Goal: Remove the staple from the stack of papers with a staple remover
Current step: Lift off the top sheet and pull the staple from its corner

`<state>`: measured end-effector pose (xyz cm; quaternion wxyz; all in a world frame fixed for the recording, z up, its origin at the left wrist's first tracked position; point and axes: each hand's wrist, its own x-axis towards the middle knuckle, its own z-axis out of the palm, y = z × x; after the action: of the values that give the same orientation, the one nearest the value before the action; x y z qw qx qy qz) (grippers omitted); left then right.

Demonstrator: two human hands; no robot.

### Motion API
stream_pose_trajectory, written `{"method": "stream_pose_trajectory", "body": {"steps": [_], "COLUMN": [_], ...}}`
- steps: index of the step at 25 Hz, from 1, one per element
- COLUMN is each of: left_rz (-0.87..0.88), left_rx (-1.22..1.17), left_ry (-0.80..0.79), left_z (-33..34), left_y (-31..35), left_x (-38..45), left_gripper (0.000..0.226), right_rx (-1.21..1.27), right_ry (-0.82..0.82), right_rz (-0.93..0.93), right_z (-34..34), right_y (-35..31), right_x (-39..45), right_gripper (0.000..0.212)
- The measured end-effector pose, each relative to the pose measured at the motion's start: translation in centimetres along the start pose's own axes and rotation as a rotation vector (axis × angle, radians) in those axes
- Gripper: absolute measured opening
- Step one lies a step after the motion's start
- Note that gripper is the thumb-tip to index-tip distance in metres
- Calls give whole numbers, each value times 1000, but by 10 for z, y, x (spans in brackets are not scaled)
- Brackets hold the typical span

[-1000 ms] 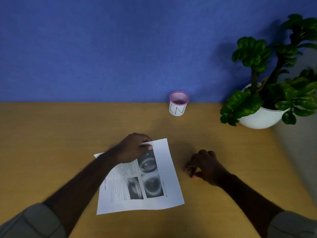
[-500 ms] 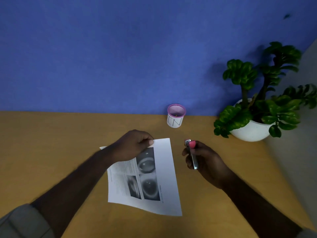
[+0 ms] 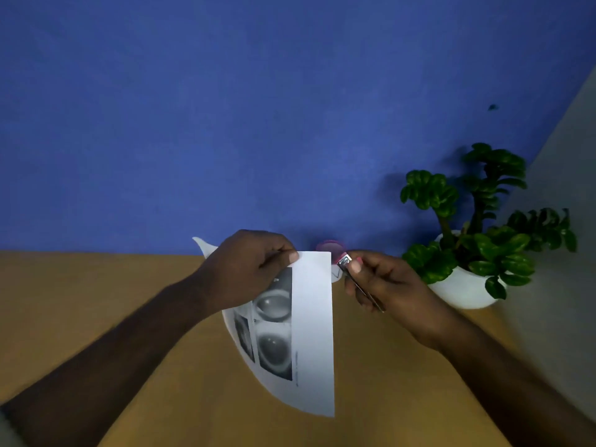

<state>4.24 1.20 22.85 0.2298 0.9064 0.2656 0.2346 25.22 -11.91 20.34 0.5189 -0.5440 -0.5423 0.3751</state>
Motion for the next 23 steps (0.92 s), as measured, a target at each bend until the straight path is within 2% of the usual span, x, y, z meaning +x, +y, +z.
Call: {"method": "stream_pose_trajectory", "body": {"steps": [2, 5, 11, 18, 23], "left_rz": [67, 160, 211, 266, 305], "left_rx": [55, 119, 125, 91, 83], "left_ry": [28, 80, 93, 44, 57], "left_z": [-11, -29, -55, -64, -66], "left_y": [9, 18, 26, 23, 18], "left_x": [1, 4, 15, 27, 33], "left_gripper": [22, 24, 30, 34, 31], "right_rx": [-50, -163, -246, -308, -368], "right_ry": [-26, -38, -70, -125, -58], "right_rz": [-75, -164, -216, -143, -120], "right_z": [-2, -3, 5, 6, 9], "right_y": [-17, -37, -69, -90, -94], "right_x": [2, 7, 18, 37, 47], "right_gripper": [31, 36, 35, 38, 32]}}
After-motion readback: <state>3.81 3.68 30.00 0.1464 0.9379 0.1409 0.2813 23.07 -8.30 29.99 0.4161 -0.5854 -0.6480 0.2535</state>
